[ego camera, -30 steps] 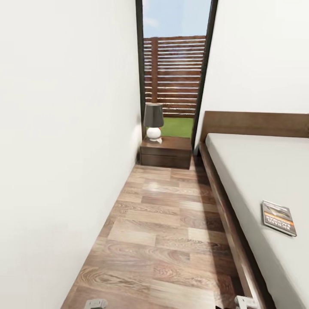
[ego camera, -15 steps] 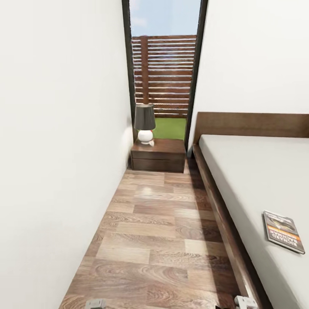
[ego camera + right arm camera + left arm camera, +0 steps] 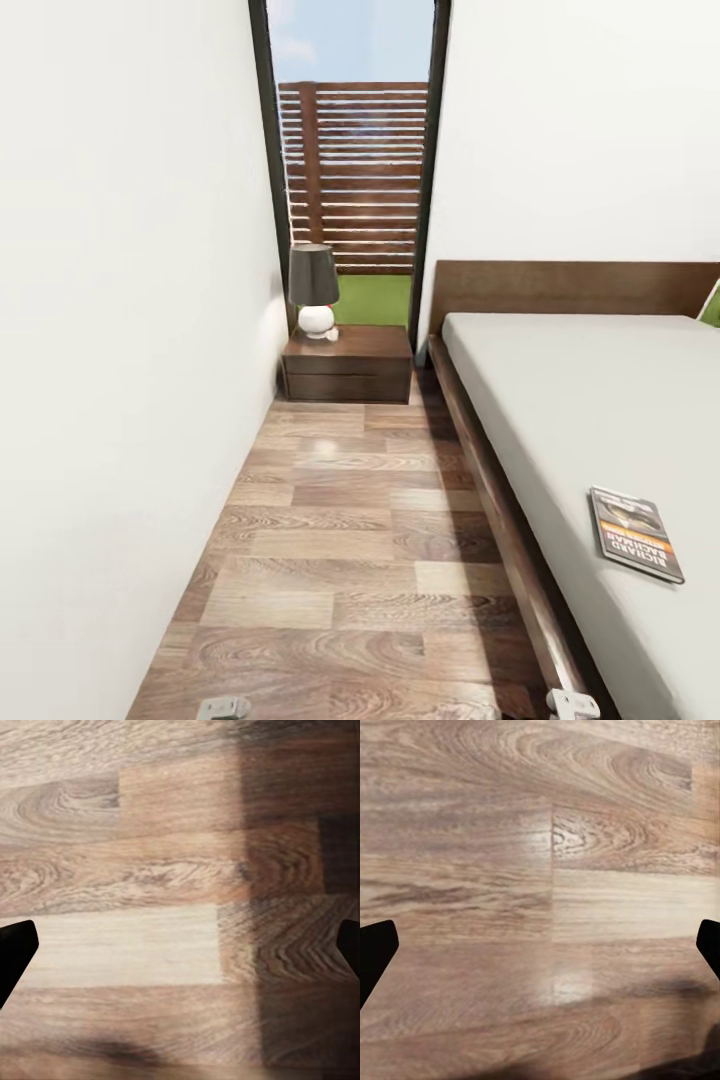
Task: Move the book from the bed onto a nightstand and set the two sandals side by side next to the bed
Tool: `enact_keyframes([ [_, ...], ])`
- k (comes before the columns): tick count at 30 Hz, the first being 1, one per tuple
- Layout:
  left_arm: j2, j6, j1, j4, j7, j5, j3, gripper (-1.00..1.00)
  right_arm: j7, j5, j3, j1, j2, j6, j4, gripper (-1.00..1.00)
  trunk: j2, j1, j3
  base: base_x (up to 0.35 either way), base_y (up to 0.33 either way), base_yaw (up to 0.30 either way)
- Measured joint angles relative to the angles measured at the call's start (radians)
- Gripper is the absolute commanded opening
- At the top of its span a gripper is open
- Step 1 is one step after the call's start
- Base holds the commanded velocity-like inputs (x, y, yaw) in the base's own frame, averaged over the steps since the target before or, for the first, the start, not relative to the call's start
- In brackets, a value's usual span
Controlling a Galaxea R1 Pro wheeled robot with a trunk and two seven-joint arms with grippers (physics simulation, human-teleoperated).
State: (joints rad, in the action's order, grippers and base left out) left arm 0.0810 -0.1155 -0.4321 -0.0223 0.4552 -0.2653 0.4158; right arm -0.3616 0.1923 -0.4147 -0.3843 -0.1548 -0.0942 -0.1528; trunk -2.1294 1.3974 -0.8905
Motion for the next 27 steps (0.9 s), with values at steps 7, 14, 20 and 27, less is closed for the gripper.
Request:
enact_keyframes([
  [7, 0.000, -0.001, 0.000, 0.000, 0.000, 0.000, 0.000, 1.00, 0.000, 0.000, 0.000, 0.000, 0.000, 0.000, 0.000, 1.00, 0.000, 0.000, 0.000, 0.106, 0.000, -0.013],
  [14, 0.000, -0.001, 0.000, 0.000, 0.000, 0.001, 0.000, 1.00, 0.000, 0.000, 0.000, 0.000, 0.000, 0.000, 0.000, 1.00, 0.000, -0.001, 0.000, 0.294, 0.008, -0.001],
  [20, 0.000, -0.001, 0.000, 0.000, 0.000, 0.001, 0.000, 1.00, 0.000, 0.000, 0.000, 0.000, 0.000, 0.000, 0.000, 1.00, 0.000, -0.001, 0.000, 0.314, 0.056, 0.000],
  [27, 0.000, -0.001, 0.000, 0.000, 0.000, 0.001, 0.000, 1.00, 0.000, 0.000, 0.000, 0.000, 0.000, 0.000, 0.000, 1.00, 0.000, -0.001, 0.000, 0.316, 0.072, 0.000],
])
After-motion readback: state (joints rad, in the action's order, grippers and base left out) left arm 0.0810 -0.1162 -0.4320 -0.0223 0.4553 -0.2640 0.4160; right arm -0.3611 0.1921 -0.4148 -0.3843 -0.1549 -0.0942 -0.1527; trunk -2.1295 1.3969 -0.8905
